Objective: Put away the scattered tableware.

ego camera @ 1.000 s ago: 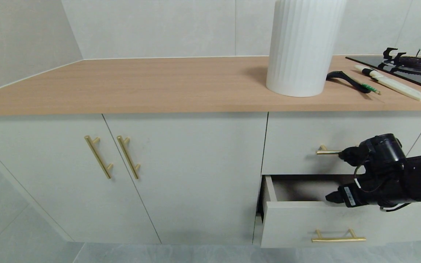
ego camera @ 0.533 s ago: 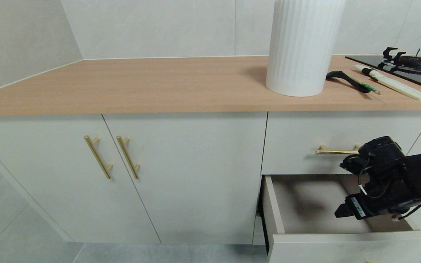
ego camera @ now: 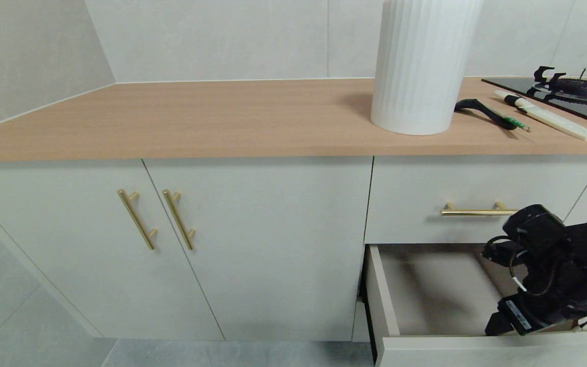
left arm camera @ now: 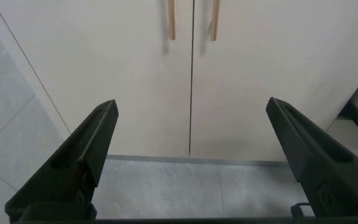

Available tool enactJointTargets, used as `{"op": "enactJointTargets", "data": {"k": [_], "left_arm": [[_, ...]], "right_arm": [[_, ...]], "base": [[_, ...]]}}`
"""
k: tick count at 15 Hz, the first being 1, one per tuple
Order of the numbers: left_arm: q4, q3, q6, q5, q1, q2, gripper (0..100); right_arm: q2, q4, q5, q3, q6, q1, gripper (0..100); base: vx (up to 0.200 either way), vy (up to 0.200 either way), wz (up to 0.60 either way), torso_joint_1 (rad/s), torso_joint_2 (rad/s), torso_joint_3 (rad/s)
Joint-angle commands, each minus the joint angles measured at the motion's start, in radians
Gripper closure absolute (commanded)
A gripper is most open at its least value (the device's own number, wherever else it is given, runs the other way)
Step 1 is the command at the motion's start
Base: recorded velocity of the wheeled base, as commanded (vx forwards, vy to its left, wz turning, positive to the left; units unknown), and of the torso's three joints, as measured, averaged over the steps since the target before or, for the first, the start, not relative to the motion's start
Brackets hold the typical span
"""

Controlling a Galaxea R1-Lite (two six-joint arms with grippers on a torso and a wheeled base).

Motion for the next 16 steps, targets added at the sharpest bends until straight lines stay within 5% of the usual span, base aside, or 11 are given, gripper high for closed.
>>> {"op": "enactJointTargets", "data": {"k": [1,11,16], "left_arm": [[0.0,0.0,0.0,0.0,0.0,0.001,0],[0.0,0.0,0.0,0.0,0.0,0.001,0],[0.0,0.0,0.0,0.0,0.0,0.001,0]], "right_arm": [[-0.005,0.023,-0.001,0.005,-0.003,0.002,0],[0.02,0.337,-0.013,0.008,-0.089,0.074,0],[0.04,0.366,-0.055,0.021,-0.086,0.106,0]], "base": [[0.0,0.0,0.0,0.0,0.0,0.0],[0.0,0.0,0.0,0.0,0.0,0.0],[0.0,0.0,0.0,0.0,0.0,0.0]]}}
